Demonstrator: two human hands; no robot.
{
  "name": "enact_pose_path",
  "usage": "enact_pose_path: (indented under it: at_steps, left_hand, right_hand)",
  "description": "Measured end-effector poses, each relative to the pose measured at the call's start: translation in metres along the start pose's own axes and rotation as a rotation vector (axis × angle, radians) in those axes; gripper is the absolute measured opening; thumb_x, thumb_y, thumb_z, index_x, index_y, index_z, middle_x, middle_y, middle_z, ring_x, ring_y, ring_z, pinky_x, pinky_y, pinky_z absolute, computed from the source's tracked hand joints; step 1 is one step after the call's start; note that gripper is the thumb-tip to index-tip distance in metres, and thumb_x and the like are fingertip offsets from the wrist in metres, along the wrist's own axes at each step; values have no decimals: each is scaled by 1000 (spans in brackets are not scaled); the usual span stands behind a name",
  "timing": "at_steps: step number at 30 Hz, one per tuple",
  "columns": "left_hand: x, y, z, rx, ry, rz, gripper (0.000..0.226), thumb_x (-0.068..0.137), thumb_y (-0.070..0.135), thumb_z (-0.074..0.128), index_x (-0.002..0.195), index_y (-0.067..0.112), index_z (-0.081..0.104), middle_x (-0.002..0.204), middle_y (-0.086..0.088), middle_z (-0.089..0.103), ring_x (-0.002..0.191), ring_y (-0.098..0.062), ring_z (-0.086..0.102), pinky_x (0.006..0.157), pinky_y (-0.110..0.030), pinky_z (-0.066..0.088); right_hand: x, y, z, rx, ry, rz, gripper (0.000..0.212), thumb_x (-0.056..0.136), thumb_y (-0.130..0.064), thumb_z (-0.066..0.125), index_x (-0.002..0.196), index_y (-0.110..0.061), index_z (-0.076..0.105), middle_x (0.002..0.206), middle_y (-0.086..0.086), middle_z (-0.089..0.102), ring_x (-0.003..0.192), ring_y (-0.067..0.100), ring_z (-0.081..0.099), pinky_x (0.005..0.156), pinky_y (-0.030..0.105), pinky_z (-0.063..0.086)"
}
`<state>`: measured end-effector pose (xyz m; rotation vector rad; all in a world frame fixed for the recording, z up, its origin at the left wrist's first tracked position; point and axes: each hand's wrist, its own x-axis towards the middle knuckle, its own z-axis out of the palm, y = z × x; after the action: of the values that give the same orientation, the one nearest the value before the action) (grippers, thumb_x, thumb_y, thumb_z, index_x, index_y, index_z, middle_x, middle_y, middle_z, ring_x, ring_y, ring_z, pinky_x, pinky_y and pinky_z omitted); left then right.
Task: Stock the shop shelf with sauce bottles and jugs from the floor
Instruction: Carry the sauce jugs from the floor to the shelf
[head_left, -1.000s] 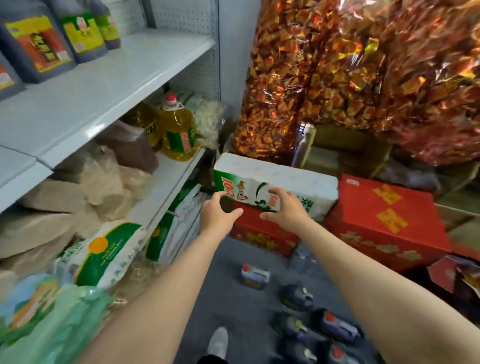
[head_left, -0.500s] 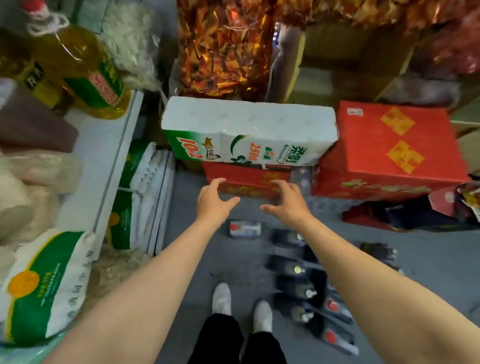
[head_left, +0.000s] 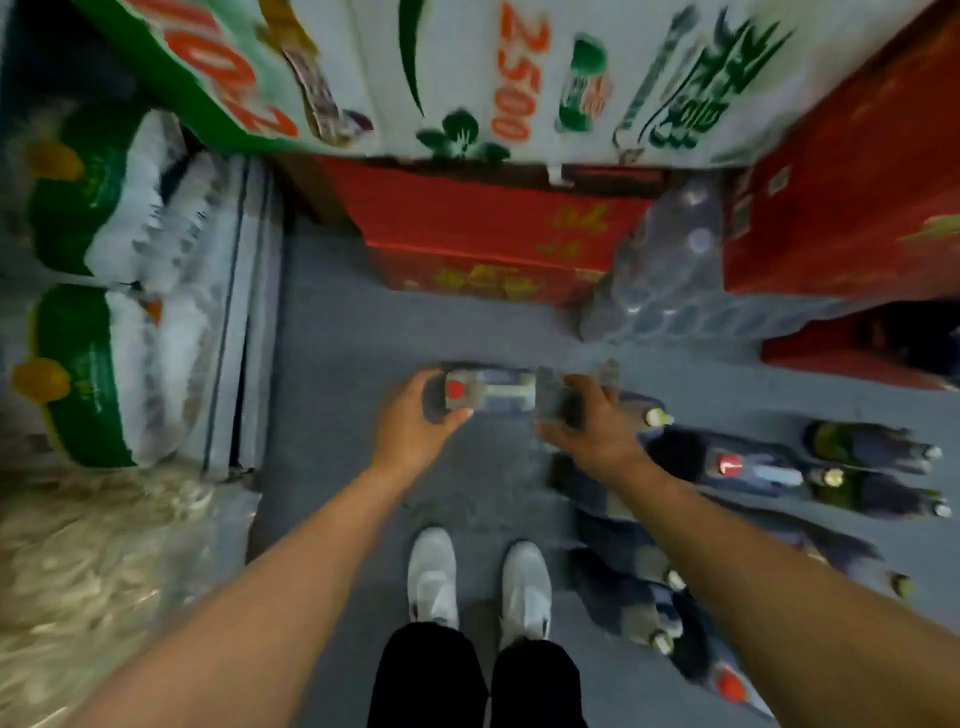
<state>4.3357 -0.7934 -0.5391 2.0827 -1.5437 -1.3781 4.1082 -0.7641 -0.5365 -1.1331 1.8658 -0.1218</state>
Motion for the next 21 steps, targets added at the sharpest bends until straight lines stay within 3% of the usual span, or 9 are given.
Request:
enact_pose_path:
  at_steps: [4, 7, 10, 12, 13, 15, 17, 18, 21]
  left_hand:
    - [52, -61, 64, -41, -22, 67, 58, 76, 21, 85, 127, 11, 60, 116, 1, 65, 109, -19, 62, 78, -2, 35]
    - [86, -100, 101, -112, -30, 84, 81, 71, 27, 89, 139, 12, 50, 118, 11, 55, 106, -3, 53, 80, 5, 32]
    - [116, -133, 128, -167, -60, 107, 122, 53, 57, 87, 151, 10, 32, 139, 1, 53, 125, -14, 53, 106, -24, 43]
    - [133, -159, 144, -223, -94, 103, 140, 44, 69, 86, 155, 16, 19, 148, 5, 44, 135, -16, 47, 112, -43, 41]
    - [141, -170, 149, -248, -115, 104, 143, 43, 70, 87, 155, 17, 16, 148, 13, 40, 136, -11, 45, 112, -44, 41]
    - [149, -182, 151, -237, -135, 137, 141, 48, 58, 91, 155, 6, 14, 147, 11, 38, 129, 9, 45, 109, -23, 41]
    - [155, -187, 150, -225, -171, 178, 130, 55, 27, 94, 153, -3, 14, 149, -6, 39, 122, 13, 47, 100, -8, 38]
    - [158, -188, 150, -224, -200, 182, 126, 56, 18, 94, 154, -1, 17, 147, -8, 42, 120, 8, 48, 97, -9, 39]
    - [169, -192, 150, -214, -177, 201, 125, 52, 26, 97, 152, 2, 25, 139, -5, 50, 117, 3, 51, 97, -12, 41]
  right_hand:
    - [62, 57, 47, -14, -22, -16, 81, 79, -28, 84, 146, -14, 40, 141, 16, 46, 128, 34, 49, 102, 36, 40]
    - [108, 90, 76, -7, -38, -32, 93, 80, -28, 84, 154, -17, 29, 151, 14, 39, 137, 33, 41, 109, 40, 37]
    - [144, 116, 101, 12, -54, -53, 107, 77, -28, 86, 158, -20, 17, 157, 9, 30, 143, 29, 35, 112, 40, 35]
    - [164, 131, 116, 36, -76, -80, 114, 76, -26, 87, 160, -25, 10, 160, 6, 26, 145, 26, 33, 112, 39, 35]
    - [171, 137, 122, 59, -91, -98, 116, 75, -25, 88, 160, -27, 8, 161, 3, 25, 145, 25, 33, 111, 39, 36]
    - [186, 147, 134, 111, -114, -156, 118, 74, -21, 89, 160, -31, 9, 161, -1, 26, 144, 23, 36, 111, 41, 41]
    - [196, 154, 147, 209, -134, -207, 114, 74, -13, 88, 159, -36, 15, 158, -4, 32, 138, 22, 43, 104, 48, 50]
    - [201, 156, 153, 300, -150, -206, 110, 75, -6, 86, 158, -35, 18, 155, -5, 34, 133, 19, 47, 97, 46, 55]
    - [205, 145, 161, 703, -279, -122, 93, 72, 0, 83, 143, -37, 37, 143, -6, 45, 110, 8, 58, 71, 31, 61]
